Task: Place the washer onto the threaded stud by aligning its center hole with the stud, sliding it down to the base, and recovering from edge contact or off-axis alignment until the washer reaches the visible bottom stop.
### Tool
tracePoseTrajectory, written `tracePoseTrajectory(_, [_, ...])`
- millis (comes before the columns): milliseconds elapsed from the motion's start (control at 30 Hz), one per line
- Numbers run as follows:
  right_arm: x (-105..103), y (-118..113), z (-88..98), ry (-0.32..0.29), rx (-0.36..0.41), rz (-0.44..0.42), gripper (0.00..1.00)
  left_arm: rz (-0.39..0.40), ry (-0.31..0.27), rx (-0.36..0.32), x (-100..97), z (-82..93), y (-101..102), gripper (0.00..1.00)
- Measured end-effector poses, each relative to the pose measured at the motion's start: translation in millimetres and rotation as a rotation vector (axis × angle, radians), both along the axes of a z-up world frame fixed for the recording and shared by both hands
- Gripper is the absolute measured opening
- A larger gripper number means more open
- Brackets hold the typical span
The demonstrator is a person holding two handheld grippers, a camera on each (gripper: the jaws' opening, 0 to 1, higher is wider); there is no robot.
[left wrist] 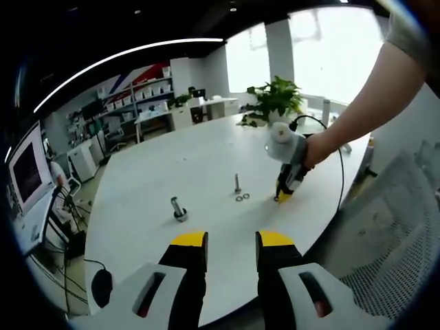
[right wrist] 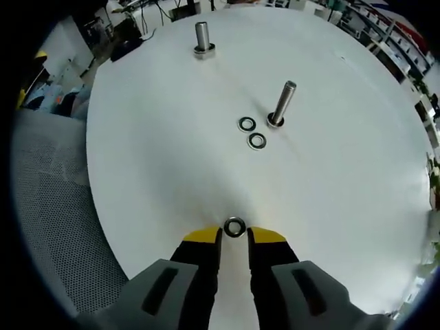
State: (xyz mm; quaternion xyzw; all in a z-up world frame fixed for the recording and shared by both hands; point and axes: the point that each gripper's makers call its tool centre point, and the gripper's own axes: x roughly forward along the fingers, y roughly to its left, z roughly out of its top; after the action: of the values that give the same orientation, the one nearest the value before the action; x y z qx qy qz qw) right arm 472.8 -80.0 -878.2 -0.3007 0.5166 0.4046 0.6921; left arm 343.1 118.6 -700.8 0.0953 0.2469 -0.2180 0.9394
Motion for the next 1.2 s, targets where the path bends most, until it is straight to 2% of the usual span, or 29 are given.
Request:
tracePoseTrajectory(400, [2.0,0.5,0.4,0.004,-0.003,-0.042,0.17,-0.005,0.004,0.002,-0.5,-1.0,-1.0,0.26])
tracePoseTrajectory(1200, [2.3,0.9,-0.5,0.007,-0.044,-0.021,0.16,-0.008,0.004,-0.001,-0.8,-1.0,-1.1,0.26])
